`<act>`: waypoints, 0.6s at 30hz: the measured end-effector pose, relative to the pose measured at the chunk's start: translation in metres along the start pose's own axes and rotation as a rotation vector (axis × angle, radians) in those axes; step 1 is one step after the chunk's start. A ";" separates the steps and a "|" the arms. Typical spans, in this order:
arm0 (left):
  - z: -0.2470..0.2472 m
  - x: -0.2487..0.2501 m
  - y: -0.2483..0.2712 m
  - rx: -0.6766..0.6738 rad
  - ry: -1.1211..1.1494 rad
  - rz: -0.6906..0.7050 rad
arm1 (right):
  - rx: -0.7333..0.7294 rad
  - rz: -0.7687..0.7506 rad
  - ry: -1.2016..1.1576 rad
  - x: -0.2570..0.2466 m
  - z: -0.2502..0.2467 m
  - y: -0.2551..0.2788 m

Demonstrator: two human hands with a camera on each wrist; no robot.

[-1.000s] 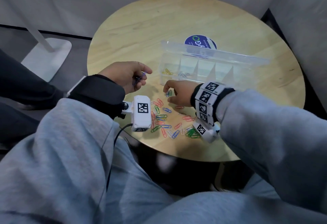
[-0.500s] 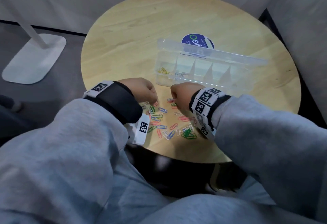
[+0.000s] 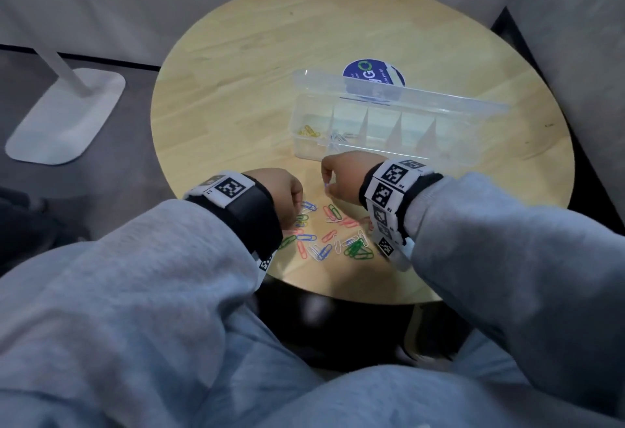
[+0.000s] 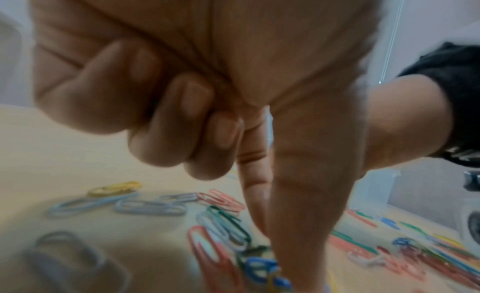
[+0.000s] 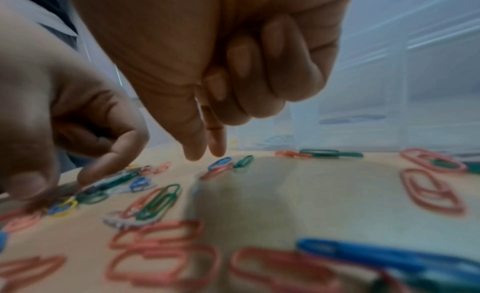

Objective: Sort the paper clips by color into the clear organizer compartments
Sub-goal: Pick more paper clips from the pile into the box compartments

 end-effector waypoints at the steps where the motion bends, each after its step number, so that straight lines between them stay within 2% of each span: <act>1: 0.002 0.000 -0.001 -0.001 -0.010 0.002 | -0.005 0.012 0.007 0.000 0.002 -0.001; 7: 0.009 -0.002 -0.006 0.011 0.021 0.020 | 0.001 0.019 0.046 -0.007 0.002 -0.005; 13: 0.010 0.001 -0.010 0.006 0.083 0.055 | -0.066 0.128 0.003 0.006 0.002 0.000; 18: 0.007 0.002 -0.010 0.066 0.074 0.057 | 0.014 0.135 -0.059 0.018 -0.003 0.013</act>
Point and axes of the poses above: each hand's wrist, its own y-axis away from the middle knuckle, its own z-axis out of the palm, x = y × z, the point moved 7 cm from there along -y, towards the middle knuckle, and after that the axes turned 12 degrees about -y, right-handed, at the moved point
